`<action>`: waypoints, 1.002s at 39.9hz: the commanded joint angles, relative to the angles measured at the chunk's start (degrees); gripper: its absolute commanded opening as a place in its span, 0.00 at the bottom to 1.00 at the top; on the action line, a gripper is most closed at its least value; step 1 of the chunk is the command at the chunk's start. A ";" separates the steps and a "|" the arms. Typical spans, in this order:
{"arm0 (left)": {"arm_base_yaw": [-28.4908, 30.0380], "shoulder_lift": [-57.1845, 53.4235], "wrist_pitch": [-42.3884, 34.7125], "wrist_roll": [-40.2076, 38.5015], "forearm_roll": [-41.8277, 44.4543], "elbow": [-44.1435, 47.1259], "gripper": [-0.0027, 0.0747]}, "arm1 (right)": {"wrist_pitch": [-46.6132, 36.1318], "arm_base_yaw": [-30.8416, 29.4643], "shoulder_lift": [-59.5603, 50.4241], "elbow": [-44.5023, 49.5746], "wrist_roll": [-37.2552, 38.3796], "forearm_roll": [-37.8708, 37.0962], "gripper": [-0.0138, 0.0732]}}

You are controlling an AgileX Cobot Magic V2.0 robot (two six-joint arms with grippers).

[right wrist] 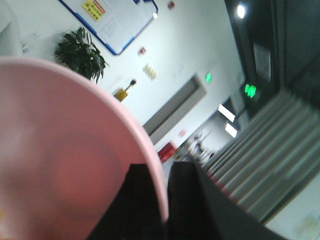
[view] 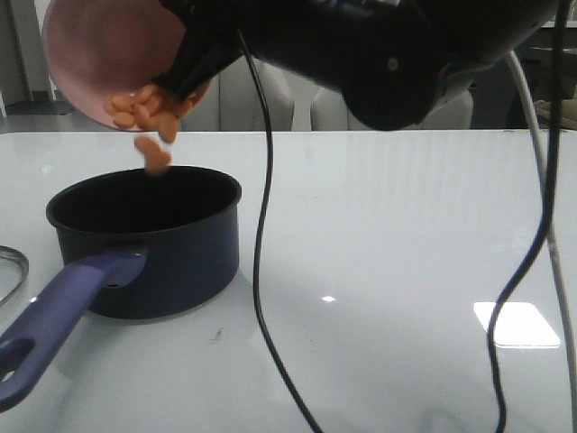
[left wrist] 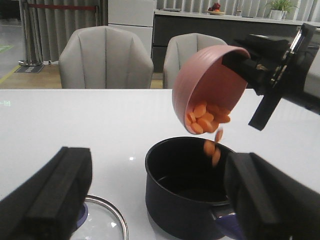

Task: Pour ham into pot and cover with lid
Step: 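Lift the pink bowl over the pot and tip ham slices in, then carry the empty pink bowl back and set it on the table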

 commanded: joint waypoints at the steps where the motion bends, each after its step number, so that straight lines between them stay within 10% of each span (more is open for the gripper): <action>1: -0.37 1.11 -4.60 -0.05 -0.02 -1.54 0.79 | -9.13 -0.06 -1.01 -1.32 -10.23 -1.70 0.31; 12: -0.37 1.11 -4.60 -0.05 -0.02 -1.54 0.79 | -10.97 -0.06 2.14 -1.32 -17.67 -2.08 0.31; 20: -0.37 1.11 -4.60 -0.05 -0.02 -1.54 0.79 | -8.85 -0.06 0.07 -1.50 11.58 9.37 0.31; 26: -0.37 1.11 -4.60 -0.05 -0.02 -1.54 0.79 | 8.34 -0.06 -5.79 -2.25 27.06 15.94 0.31; 40: -0.37 1.11 -4.60 -0.05 -0.02 -1.54 0.79 | 50.12 -2.05 -21.32 -5.70 28.30 19.81 0.31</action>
